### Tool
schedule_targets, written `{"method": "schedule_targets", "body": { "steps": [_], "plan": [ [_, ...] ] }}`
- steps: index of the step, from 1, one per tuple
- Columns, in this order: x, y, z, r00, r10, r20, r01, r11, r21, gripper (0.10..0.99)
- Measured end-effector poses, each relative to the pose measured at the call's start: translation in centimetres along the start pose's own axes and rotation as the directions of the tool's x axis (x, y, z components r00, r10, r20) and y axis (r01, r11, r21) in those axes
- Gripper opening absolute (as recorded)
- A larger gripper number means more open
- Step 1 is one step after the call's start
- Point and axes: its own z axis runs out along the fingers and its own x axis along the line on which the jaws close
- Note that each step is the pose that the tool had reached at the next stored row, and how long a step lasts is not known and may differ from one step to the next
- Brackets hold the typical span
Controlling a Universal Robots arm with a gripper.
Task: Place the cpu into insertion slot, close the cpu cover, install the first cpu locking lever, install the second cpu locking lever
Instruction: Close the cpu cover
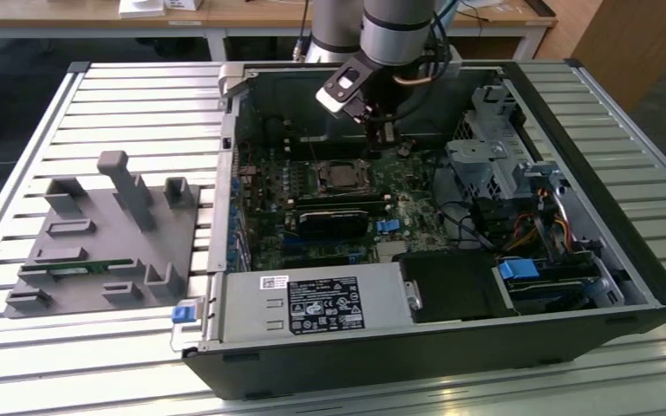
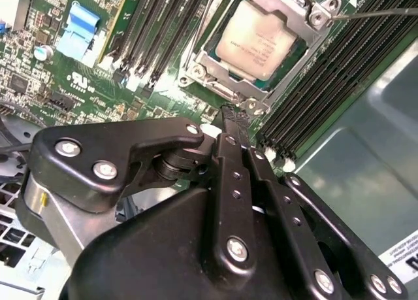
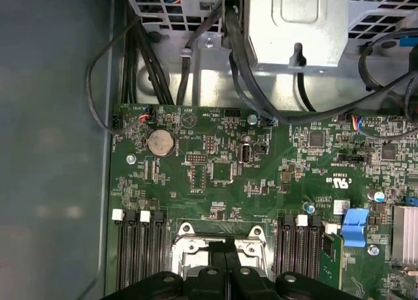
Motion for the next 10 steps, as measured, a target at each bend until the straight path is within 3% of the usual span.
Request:
{"method": "schedule_targets", "body": {
  "steps": [2,6,10],
  "plan": [
    [0.01,-0.39,0.14,1.0,0.0,0.0,0.0,1.0,0.0,0.106],
    [0.03,-1.92,0.35,1.0,0.0,0.0,0.0,1.0,0.001,0.106],
    [0.03,-2.13,1.03,1.0,0.0,0.0003,0.0,1.0,0.006,0.106]
  ]
}}
